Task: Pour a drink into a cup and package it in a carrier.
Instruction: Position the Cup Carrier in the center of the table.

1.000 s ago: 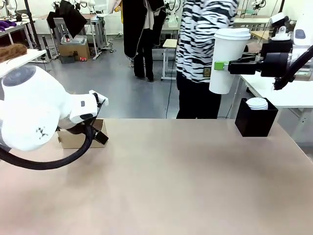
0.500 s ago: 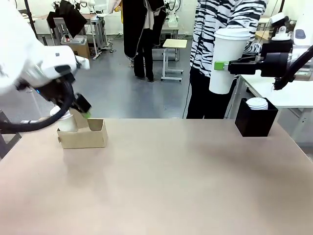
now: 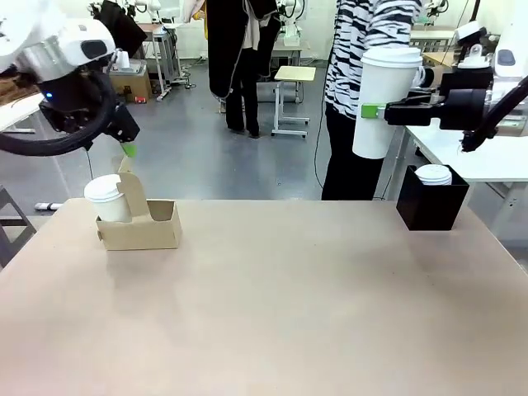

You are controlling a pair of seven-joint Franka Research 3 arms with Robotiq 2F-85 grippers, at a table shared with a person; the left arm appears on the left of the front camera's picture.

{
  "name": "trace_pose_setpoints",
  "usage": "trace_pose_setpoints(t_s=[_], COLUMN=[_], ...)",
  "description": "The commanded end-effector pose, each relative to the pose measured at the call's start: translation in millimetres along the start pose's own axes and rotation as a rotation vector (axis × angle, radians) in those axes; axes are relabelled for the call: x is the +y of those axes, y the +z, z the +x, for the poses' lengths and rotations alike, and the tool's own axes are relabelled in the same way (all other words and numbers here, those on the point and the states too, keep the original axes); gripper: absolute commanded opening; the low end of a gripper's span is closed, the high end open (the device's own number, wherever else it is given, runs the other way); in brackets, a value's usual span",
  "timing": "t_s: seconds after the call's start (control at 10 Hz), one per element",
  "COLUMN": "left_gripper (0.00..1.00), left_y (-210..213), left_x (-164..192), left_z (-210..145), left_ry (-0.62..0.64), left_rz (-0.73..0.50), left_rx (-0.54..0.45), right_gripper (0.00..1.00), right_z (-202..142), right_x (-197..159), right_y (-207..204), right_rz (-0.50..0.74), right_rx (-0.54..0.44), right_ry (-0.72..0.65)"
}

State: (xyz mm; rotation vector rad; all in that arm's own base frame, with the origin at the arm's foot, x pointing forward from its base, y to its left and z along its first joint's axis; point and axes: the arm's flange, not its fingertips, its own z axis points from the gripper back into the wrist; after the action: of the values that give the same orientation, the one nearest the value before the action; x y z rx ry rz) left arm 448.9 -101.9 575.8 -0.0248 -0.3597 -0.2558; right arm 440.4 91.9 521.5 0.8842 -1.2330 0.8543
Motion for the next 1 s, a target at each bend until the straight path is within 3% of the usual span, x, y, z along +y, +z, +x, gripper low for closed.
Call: trace_pose_setpoints(t_s=[0.0, 0.3, 0.7, 0.8, 0.9], left_gripper=[1.0, 1.0, 1.0, 1.0, 1.0], left_y=[-18.1, -58.3, -85.6, -88.1, -88.1], left_x=[0.7, 16.6, 28.3, 24.1, 24.1], left_z=[35.1, 67.5, 74.8, 70.8, 70.8], left_ry=[0.076, 0.156, 0.258, 0.177, 0.177], left_rz=[0.034, 0.054, 0.072, 0.038, 0.038], left_rx=[0.063, 0.112, 0.152, 0.125, 0.125], right_gripper=[0.81, 0.81, 0.81, 0.81, 0.81], right_z=[3.5, 3.5, 3.5, 3.5, 3.5], right_x=[-2.2, -2.2, -2.2, -2.2, -2.2], right_y=[-3.5, -3.5, -3.5, -3.5, -3.5], right_rz=[0.0, 0.0, 0.0, 0.0, 0.0], right_rx=[-0.018, -0.018, -0.018, -0.018, -0.018], right_ry=[0.02, 0.02, 0.02, 0.02, 0.02])
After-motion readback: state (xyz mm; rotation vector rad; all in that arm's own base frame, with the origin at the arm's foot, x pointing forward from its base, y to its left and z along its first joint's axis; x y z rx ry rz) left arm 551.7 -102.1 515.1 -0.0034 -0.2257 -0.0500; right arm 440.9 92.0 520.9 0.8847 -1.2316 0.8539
